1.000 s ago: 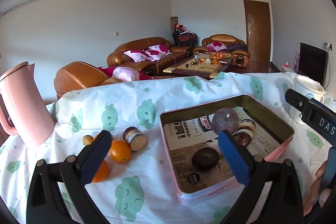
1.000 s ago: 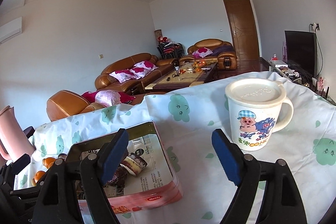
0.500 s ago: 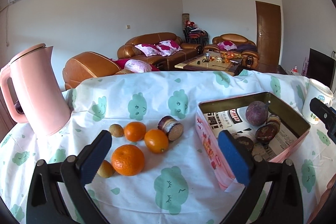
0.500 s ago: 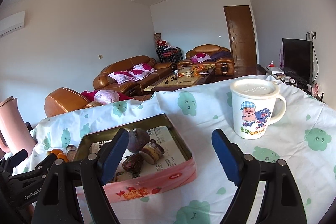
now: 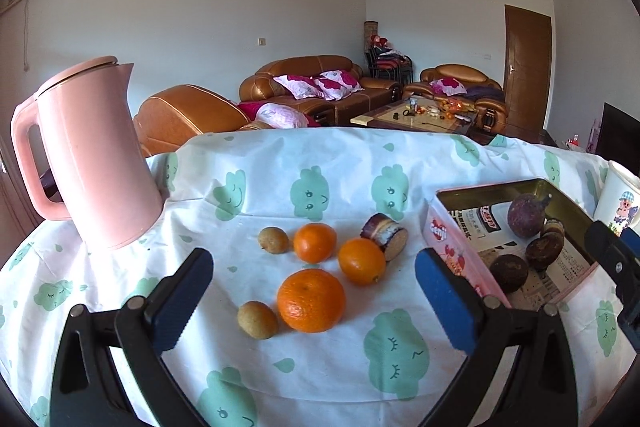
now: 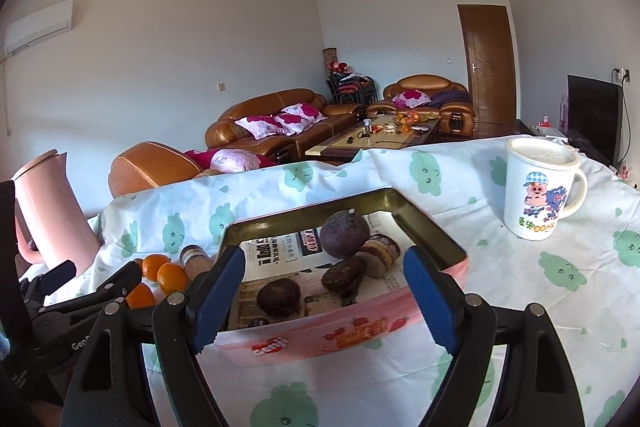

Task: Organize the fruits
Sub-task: 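Move both tools back toward the remaining oranges and kiwis, then grasp the large orange with the right tool while the left tool grasps a kiwi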

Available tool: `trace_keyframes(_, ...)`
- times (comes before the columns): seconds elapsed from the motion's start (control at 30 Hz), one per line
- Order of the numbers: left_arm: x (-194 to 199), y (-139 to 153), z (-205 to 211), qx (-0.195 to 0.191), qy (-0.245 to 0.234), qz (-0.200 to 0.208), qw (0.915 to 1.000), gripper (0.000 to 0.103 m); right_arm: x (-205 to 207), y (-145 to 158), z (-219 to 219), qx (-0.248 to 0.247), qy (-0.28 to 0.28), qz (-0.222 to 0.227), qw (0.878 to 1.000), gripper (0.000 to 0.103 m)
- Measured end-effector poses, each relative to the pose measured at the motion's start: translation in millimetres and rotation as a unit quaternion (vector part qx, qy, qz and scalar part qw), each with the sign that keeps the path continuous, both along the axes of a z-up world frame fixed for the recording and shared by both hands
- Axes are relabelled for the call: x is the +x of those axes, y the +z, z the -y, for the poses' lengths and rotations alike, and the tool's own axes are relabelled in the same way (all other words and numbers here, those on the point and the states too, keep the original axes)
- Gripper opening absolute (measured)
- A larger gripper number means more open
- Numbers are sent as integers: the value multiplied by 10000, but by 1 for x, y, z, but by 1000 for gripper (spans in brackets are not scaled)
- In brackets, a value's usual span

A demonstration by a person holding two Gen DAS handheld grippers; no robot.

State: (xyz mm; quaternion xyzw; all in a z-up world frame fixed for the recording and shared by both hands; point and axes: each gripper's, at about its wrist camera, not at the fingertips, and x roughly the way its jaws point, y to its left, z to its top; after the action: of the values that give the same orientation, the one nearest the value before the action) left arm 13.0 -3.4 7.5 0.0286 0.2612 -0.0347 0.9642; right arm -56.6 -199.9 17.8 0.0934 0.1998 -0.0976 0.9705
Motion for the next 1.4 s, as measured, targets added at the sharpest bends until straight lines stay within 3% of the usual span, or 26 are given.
trace_keyframes(0.63, 29, -2, -69, -90, 512, -239, 9984, 103, 26, -4, -74, -70, 796, -185, 9966, 83)
trace_keyframes(0.87, 49, 2, -136, -249, 1382, -420, 9892, 103, 33, -7, -96, -343, 1194, -419, 9914, 82)
trace_keyframes(1.0, 54, 0, -156, -358, 1569, -561, 9854, 103, 49, -13, -117, -402, 1653, -764, 9825, 63)
trace_keyframes(1.1, 55, -2, -151, -291, 1489, -598, 9866, 103, 68, -23, -129, -133, 1959, -1143, 9739, 56)
trace_keyframes(1.4, 55, -3, -133, 78, 1319, -560, 9897, 103, 108, -43, -146, 604, 2110, -1704, 9606, 56)
